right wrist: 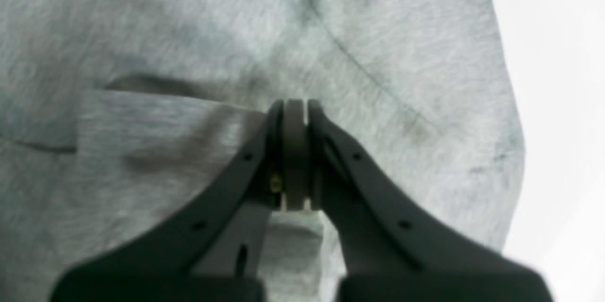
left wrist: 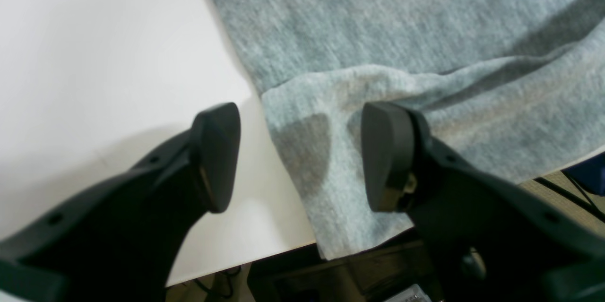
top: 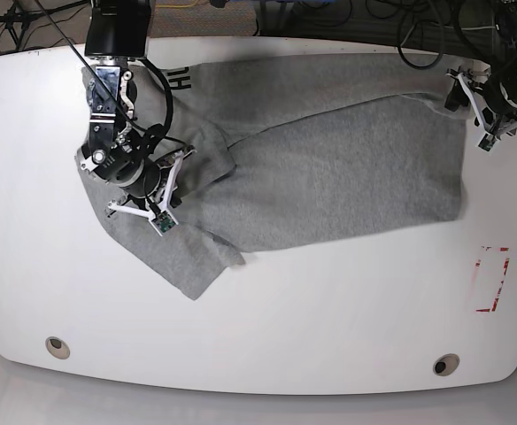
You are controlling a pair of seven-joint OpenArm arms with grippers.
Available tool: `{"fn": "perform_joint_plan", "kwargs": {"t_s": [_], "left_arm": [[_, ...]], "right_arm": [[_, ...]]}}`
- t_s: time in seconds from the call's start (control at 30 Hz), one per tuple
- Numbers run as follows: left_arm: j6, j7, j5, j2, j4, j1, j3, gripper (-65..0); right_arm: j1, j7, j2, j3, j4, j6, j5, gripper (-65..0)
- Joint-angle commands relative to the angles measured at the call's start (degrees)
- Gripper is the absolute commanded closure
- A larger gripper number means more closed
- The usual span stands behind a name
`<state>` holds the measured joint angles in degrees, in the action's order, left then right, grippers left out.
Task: Fold the T-shirt properly
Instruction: 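Pull the grasped fabric with the right gripper to smooth the shirt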
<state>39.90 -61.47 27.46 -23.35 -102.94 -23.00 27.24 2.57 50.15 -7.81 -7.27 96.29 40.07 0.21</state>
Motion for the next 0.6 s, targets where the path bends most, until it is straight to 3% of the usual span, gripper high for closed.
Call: {"fn": "perform_joint_plan", "kwargs": {"t_s": [0.0,0.43,0.57], "left_arm": [[-0.12,0.68,0.36,-1.04,-0.67,0.1,0.4,-37.9],[-0.12,0.68,0.36,-1.04,-0.67,0.1,0.4,-37.9],[-0.12,0.68,0.36,-1.04,-0.67,0.1,0.4,-37.9]], "right_arm": [[2.22,-1.05,-0.41,-0.16,-0.77,-0.07,0.36,-0.2],[5.3,-1.05,-0.23,-0.07,-2.36,-0.07,0.36,-0.2],[5.92,-1.05,-0.14,-0.07,-2.36,-0.07,0.36,-5.4]]}}
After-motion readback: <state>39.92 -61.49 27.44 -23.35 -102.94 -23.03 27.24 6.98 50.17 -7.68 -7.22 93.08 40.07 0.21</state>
